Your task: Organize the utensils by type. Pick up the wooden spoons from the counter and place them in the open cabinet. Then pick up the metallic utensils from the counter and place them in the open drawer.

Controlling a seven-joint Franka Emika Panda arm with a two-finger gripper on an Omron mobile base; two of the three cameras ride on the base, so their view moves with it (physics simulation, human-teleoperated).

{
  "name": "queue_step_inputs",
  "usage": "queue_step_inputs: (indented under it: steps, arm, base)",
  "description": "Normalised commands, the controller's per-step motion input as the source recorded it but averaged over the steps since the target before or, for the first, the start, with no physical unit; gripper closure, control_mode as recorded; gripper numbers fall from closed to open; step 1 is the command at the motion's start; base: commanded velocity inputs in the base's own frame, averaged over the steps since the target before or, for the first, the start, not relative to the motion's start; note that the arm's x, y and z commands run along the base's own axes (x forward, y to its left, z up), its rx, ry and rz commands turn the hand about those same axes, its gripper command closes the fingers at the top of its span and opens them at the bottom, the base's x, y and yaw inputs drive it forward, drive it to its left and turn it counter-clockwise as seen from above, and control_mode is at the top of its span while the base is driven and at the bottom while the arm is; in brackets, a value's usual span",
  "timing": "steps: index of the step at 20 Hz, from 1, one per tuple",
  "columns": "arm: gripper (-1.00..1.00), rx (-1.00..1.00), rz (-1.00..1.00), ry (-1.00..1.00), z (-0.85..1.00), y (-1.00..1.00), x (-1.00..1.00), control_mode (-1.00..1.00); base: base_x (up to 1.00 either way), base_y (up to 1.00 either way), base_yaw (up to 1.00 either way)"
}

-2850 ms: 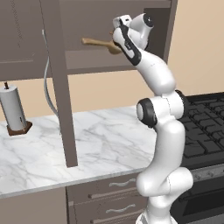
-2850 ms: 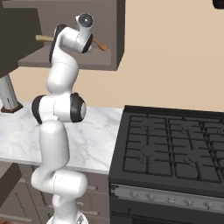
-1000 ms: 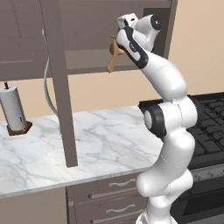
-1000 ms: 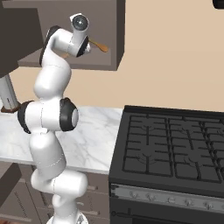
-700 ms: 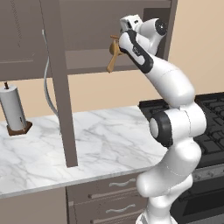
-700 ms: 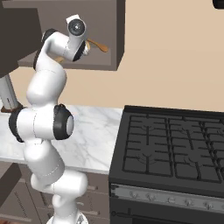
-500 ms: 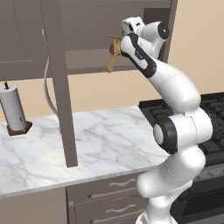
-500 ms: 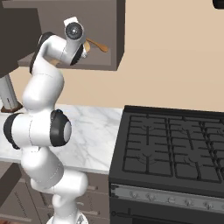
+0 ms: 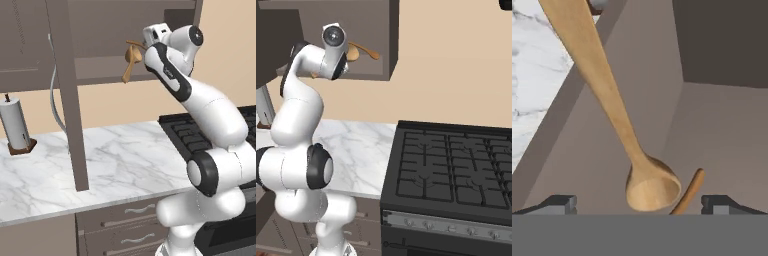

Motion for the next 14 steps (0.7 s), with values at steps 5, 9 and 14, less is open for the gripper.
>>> queue_step_inputs:
  steps: [5,9,14]
  arm:
    - [-1.00,0.17,0.00,0.00,0.00,0.40,-0.37,-1.00]
    - [-1.00,0.18,-0.02,0.00,-0.01,0.31,-0.41,-1.00]
    - [-1.00,0.07,-0.09,-0.01,-0.06,0.05,-0.59,-1.00]
  base:
    - [0.00,0.00,0.00]
    - [0.00,0.00,0.00]
    - [0.00,0.00,0.00]
